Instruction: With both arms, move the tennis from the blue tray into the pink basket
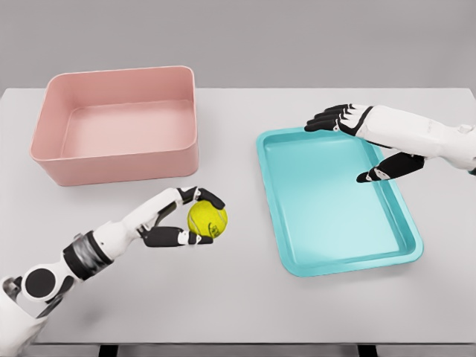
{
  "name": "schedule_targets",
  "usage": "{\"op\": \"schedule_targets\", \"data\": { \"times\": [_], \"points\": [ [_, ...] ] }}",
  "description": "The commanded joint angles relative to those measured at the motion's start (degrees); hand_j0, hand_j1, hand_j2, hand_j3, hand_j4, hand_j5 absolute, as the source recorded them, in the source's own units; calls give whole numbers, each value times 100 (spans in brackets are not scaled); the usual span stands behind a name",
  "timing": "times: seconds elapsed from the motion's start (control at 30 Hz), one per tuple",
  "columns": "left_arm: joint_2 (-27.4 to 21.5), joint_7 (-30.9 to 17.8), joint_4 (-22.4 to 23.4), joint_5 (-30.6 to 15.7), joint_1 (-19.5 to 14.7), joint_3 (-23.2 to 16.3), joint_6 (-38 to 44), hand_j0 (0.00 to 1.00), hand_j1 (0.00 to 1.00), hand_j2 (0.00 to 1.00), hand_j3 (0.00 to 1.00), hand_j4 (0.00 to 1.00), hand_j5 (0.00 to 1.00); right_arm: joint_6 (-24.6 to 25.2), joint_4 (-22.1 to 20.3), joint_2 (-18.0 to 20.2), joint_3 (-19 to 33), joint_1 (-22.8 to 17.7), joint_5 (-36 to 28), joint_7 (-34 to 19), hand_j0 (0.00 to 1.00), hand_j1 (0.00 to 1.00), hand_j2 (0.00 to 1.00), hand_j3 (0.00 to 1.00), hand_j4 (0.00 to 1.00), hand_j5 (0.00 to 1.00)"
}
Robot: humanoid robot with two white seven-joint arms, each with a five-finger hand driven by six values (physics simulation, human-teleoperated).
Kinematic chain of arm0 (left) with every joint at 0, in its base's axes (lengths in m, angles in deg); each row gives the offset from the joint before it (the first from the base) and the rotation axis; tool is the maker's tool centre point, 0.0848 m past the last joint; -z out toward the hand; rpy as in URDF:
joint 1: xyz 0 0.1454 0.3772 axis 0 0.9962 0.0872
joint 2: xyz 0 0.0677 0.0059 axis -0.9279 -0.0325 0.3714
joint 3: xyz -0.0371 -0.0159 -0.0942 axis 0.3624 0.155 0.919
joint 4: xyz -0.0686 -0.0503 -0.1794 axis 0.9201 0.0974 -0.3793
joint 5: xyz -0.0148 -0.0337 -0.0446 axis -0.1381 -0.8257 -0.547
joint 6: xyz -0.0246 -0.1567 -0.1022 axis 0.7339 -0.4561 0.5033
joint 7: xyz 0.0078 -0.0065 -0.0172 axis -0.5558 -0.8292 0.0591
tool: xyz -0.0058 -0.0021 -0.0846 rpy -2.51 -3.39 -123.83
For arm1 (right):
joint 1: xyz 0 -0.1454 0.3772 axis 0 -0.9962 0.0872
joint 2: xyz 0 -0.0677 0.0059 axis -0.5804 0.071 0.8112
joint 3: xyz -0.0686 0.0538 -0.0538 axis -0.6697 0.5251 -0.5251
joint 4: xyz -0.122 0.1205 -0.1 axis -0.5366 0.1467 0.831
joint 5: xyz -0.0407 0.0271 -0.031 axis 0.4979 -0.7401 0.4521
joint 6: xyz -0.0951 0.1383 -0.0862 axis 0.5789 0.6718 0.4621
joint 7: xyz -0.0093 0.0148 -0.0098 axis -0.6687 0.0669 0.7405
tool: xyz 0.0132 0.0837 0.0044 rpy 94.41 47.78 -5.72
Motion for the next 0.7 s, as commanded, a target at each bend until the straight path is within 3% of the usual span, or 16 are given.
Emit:
{"op": "schedule_targets", "data": {
  "times": [0.0,0.67],
  "points": [
    [1,1,-9,-22,-9,37,3,55,55,55,55,55,55,15,-9,10,10,0,-37,3,100,100,100,100,100,100],
    [124,-7,0,-110,-677,319,91,52,52,52,52,52,52,15,-9,27,36,88,-37,3,100,100,100,100,100,100]
  ]
}}
